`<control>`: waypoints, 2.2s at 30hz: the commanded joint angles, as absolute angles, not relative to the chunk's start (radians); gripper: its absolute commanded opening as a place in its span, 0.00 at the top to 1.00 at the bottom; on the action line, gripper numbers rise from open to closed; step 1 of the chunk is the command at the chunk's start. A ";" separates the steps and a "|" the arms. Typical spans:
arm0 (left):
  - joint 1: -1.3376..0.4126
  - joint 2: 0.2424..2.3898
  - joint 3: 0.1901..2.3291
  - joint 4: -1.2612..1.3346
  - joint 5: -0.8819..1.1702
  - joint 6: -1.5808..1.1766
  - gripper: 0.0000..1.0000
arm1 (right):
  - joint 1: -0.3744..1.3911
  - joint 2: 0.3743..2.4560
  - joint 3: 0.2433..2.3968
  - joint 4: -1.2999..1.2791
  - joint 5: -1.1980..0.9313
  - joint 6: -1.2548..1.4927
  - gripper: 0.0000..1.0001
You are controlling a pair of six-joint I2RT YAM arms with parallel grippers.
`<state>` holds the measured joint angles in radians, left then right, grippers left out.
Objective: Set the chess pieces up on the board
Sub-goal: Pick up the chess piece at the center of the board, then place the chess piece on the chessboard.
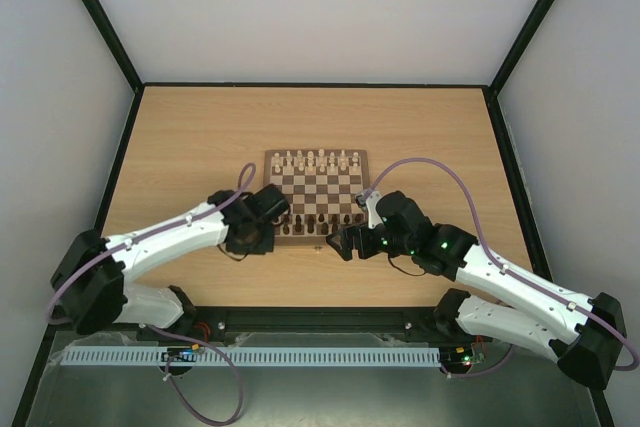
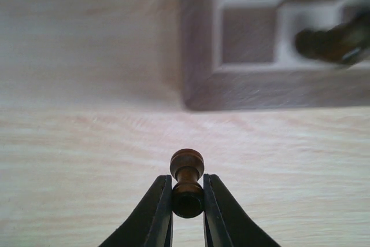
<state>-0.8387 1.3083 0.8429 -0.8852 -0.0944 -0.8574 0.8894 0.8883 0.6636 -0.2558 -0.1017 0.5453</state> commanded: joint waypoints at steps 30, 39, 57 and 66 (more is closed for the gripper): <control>-0.762 1.628 1.116 -0.866 -0.090 -0.603 0.90 | 0.889 0.903 0.655 -0.253 -0.104 0.532 0.02; -0.762 1.630 1.094 -0.846 -0.094 -0.603 0.90 | 0.890 0.904 0.654 -0.252 -0.110 0.532 0.02; -0.761 1.653 1.092 -0.833 -0.087 -0.591 0.85 | 0.888 0.916 0.655 -0.249 -0.118 0.530 0.02; -0.761 1.633 1.123 -0.858 -0.099 -0.590 0.70 | 0.888 0.928 0.654 -0.247 -0.129 0.529 0.01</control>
